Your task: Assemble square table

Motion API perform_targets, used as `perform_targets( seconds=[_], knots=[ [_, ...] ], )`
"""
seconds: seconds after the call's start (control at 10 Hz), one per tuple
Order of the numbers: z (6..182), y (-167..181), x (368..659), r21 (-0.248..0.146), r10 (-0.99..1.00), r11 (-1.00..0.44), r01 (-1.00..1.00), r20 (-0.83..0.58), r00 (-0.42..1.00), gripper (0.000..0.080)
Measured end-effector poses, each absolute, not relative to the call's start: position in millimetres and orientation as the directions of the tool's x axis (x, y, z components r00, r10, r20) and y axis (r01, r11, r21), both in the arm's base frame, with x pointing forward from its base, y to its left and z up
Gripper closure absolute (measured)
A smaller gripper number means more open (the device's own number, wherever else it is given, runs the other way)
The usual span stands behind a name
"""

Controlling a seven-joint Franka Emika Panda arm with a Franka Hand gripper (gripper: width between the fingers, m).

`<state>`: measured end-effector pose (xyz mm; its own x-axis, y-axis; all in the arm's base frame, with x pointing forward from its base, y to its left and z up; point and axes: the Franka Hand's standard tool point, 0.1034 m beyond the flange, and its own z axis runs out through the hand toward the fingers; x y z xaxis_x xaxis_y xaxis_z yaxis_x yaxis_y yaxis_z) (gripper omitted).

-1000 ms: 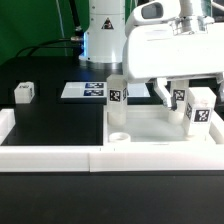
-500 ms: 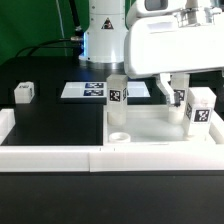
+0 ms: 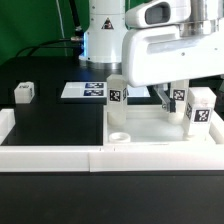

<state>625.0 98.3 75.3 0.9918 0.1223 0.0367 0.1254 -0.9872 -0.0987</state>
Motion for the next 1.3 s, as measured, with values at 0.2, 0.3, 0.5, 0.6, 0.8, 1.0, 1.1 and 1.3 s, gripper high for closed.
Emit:
perform_targets(
  seconds=[0.2, 0.3, 0.5, 0.6, 0.8, 1.0, 1.1, 1.3],
  knots=[
    [74.7, 100.7, 623.8, -0.121, 0.135, -0.985, 0.121, -0.11, 0.985, 0.0151],
    [73.3, 100.2, 626.7, -0.125, 0.137, -0.985, 0.119, -0.143, 0.98, 0.0151],
    [72.3, 100.6, 627.1, -0.126, 0.137, -0.985, 0.119, -0.146, 0.98, 0.0245],
    [72.1, 100.7, 626.9, -0.123, 0.109, -0.988, 0.091, -0.15, 0.983, 0.038],
    [71.9, 101.3, 626.7, -0.111, 0.028, -0.994, 0.01, -0.16, 0.987, 0.0512],
    [71.7, 101.9, 626.5, -0.087, -0.109, -0.988, -0.126, -0.174, 0.979, 0.0512],
    [71.6, 102.2, 626.5, -0.078, -0.163, -0.981, -0.179, -0.178, 0.97, 0.0512],
    [70.8, 105.9, 628.9, -0.055, -0.371, -0.923, -0.381, -0.14, 0.918, 0.0512]
  ],
)
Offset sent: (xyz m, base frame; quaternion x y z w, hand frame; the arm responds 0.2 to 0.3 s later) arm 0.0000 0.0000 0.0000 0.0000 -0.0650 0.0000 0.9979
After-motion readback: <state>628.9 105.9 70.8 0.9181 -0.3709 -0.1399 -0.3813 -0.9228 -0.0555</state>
